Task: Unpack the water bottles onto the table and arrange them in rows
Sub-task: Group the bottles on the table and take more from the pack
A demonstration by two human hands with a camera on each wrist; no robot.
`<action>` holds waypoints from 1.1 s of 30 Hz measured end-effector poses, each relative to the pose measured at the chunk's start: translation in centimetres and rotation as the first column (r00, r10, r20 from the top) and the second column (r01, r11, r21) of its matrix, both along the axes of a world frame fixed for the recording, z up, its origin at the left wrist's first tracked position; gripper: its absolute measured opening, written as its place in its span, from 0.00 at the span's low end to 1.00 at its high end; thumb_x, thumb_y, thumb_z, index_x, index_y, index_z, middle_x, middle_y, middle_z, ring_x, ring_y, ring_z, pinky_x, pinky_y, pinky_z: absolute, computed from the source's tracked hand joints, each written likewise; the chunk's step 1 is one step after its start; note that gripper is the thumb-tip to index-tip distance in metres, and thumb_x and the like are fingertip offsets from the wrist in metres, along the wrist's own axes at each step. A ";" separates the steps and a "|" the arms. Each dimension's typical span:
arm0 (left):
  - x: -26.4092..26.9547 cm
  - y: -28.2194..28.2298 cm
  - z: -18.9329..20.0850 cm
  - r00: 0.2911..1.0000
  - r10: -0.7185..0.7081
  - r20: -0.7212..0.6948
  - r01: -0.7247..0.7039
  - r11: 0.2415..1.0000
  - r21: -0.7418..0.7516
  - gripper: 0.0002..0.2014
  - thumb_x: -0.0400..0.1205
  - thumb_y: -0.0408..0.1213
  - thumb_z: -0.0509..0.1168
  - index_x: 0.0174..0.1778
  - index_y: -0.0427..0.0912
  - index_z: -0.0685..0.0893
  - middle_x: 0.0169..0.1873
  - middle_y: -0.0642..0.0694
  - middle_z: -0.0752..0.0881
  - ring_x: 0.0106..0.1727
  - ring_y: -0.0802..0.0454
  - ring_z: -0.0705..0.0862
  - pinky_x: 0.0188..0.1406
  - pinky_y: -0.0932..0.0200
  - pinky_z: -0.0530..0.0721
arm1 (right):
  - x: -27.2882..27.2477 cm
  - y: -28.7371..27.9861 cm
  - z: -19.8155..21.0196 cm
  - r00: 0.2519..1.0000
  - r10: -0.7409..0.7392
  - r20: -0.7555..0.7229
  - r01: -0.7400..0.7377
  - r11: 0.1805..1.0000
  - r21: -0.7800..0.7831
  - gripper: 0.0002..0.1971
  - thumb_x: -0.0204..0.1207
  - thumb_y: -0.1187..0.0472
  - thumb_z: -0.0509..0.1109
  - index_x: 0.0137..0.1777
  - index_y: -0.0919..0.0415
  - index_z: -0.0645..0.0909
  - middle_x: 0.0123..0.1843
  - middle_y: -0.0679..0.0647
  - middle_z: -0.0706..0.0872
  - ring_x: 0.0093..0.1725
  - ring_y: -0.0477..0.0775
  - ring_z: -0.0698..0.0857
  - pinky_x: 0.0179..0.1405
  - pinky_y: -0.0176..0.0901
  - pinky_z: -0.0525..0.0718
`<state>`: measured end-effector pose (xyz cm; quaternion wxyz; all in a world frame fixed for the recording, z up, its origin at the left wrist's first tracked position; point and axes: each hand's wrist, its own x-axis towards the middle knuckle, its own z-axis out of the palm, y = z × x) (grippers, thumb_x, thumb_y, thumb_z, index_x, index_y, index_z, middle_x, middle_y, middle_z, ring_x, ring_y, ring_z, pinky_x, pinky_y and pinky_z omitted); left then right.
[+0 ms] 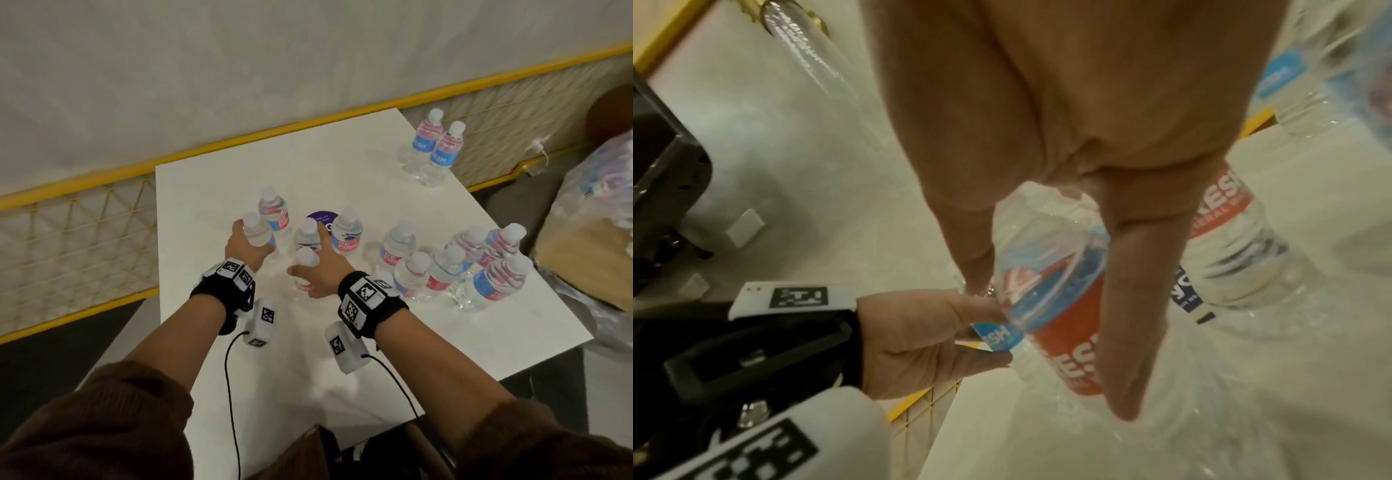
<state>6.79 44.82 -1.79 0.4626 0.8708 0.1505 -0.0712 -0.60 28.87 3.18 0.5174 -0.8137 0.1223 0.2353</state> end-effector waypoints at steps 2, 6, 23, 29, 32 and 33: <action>-0.5 -0.2 -0.4 0.999 0.037 -0.017 -0.036 0.999 0.037 0.39 0.68 0.29 0.77 0.73 0.34 0.66 0.68 0.33 0.76 0.67 0.36 0.78 0.62 0.50 0.78 | 0.0 0.2 -1.0 0.997 -0.067 -0.023 0.069 0.995 0.066 0.61 0.61 0.56 0.81 0.79 0.35 0.35 0.72 0.59 0.76 0.59 0.66 0.83 0.51 0.63 0.87; -3.4 -1.1 -3.0 0.925 0.050 -0.377 -0.050 0.999 0.009 0.50 0.63 0.30 0.79 0.77 0.41 0.57 0.66 0.37 0.69 0.64 0.37 0.76 0.56 0.45 0.84 | -1.2 0.0 -3.6 0.988 -0.064 -0.139 0.078 0.992 0.097 0.63 0.69 0.68 0.76 0.78 0.43 0.23 0.69 0.56 0.78 0.69 0.62 0.78 0.68 0.66 0.76; -2.7 -0.4 -8.0 0.995 -0.095 0.042 0.100 0.985 -0.138 0.72 0.48 0.31 0.86 0.79 0.52 0.41 0.63 0.50 0.76 0.63 0.50 0.79 0.61 0.54 0.79 | 3.0 3.2 -5.6 0.990 -0.121 -0.066 0.133 0.961 0.243 0.60 0.67 0.77 0.75 0.81 0.44 0.33 0.79 0.59 0.68 0.76 0.60 0.70 0.73 0.61 0.73; -0.7 0.0 -7.5 0.990 -0.112 0.087 0.125 0.979 -0.162 0.71 0.56 0.28 0.84 0.79 0.50 0.33 0.68 0.52 0.73 0.66 0.58 0.75 0.60 0.78 0.71 | 4.6 3.9 -5.3 0.998 -0.056 -0.009 0.057 0.972 0.228 0.52 0.74 0.76 0.67 0.82 0.49 0.31 0.79 0.62 0.67 0.77 0.61 0.69 0.73 0.54 0.72; 0.2 0.1 -7.9 0.998 0.046 0.033 -0.039 0.982 -0.183 0.69 0.60 0.34 0.83 0.80 0.52 0.32 0.73 0.43 0.74 0.71 0.46 0.76 0.67 0.51 0.76 | 3.6 4.1 -5.7 0.990 -0.118 0.071 0.096 0.961 0.258 0.44 0.77 0.73 0.62 0.83 0.44 0.40 0.80 0.56 0.65 0.74 0.52 0.70 0.72 0.56 0.75; 0.5 0.0 -8.1 0.995 0.092 0.026 -0.086 0.980 -0.181 0.70 0.59 0.35 0.84 0.80 0.52 0.33 0.74 0.41 0.73 0.72 0.43 0.75 0.70 0.46 0.75 | 3.0 3.9 -6.1 0.986 -0.147 0.073 0.124 0.957 0.262 0.42 0.77 0.71 0.62 0.83 0.43 0.45 0.79 0.56 0.66 0.72 0.53 0.73 0.70 0.58 0.77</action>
